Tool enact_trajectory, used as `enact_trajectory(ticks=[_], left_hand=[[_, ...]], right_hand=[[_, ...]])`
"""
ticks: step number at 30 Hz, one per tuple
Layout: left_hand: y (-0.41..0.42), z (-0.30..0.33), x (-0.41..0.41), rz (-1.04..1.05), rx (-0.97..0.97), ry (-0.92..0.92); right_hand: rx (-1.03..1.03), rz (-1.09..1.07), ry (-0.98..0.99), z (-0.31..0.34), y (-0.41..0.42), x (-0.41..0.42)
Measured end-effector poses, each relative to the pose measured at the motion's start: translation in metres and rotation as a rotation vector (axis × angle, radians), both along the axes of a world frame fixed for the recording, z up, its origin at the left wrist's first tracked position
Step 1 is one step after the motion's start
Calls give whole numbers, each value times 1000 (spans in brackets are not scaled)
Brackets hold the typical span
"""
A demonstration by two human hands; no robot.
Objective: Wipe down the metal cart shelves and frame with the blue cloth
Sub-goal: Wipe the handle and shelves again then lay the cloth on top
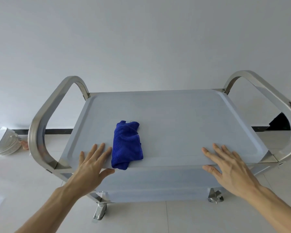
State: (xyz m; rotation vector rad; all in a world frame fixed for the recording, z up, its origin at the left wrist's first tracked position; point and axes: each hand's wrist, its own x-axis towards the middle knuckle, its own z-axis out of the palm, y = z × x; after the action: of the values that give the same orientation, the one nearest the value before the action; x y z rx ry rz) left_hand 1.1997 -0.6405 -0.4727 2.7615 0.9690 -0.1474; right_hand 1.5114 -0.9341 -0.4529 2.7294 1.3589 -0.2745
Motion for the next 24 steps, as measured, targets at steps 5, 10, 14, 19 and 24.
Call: enact_trajectory(ticks=[5,10,14,19,24], left_hand=[[17,6,21,13,-26,4],[47,11,43,22,-63,-32],[70,10,59,34,-73,-82],[93,11,82,61,-80,-59],[117,15,97,55,-82,-5]], right_hand=[[27,-9,28,-2,20,24],[58,-20,58,0,49,42],[68,-22,78,3,71,59],[82,-31,70,4,97,82],[99,-20,57,8,121,95]])
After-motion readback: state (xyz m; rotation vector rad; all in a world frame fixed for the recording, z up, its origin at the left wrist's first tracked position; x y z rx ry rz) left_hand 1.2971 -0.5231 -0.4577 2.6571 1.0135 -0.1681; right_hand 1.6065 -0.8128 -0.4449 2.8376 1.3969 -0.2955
